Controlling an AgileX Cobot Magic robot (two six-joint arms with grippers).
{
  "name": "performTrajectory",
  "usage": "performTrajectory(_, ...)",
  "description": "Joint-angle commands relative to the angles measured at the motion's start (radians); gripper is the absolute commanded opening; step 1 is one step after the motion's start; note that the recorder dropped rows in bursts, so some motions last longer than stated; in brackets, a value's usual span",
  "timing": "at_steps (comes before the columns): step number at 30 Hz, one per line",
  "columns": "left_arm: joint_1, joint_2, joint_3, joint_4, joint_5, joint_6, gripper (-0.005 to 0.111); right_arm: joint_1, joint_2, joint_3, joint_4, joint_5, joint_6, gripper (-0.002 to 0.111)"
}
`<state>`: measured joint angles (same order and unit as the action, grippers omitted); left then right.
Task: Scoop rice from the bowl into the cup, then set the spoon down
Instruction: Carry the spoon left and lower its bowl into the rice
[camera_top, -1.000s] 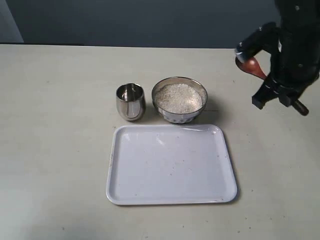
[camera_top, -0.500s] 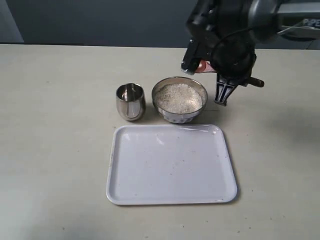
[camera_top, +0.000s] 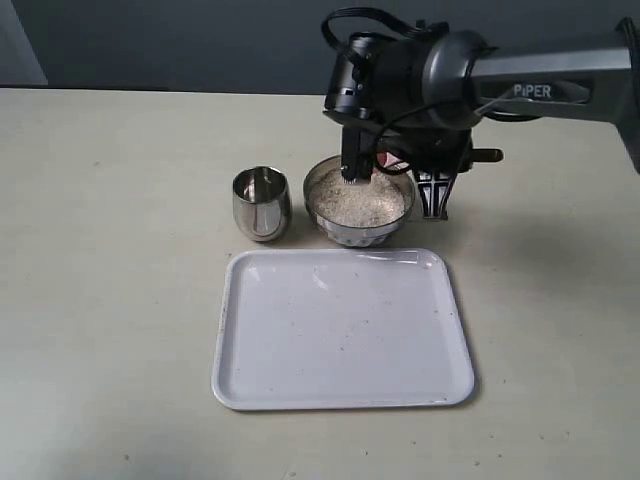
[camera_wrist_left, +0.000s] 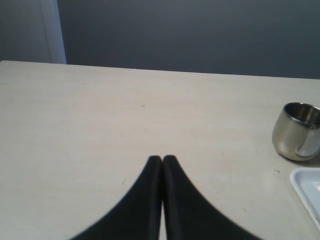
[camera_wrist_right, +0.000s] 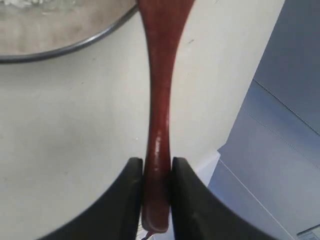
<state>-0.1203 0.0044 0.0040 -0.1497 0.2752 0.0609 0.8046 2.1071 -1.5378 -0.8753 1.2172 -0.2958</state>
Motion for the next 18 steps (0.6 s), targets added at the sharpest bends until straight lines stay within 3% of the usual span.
performTrajectory(1, -0.012, -0.004, -0.004, 0.006, -0.013, -0.007, 0.001, 0.012, -0.004, -0.004, 0.013, 0.004, -0.022, -0.001)
performTrajectory(18, -0.012, -0.004, -0.004, 0.006, -0.013, -0.007, 0.001, 0.017, 0.056, -0.004, -0.018, 0.004, -0.022, -0.001)
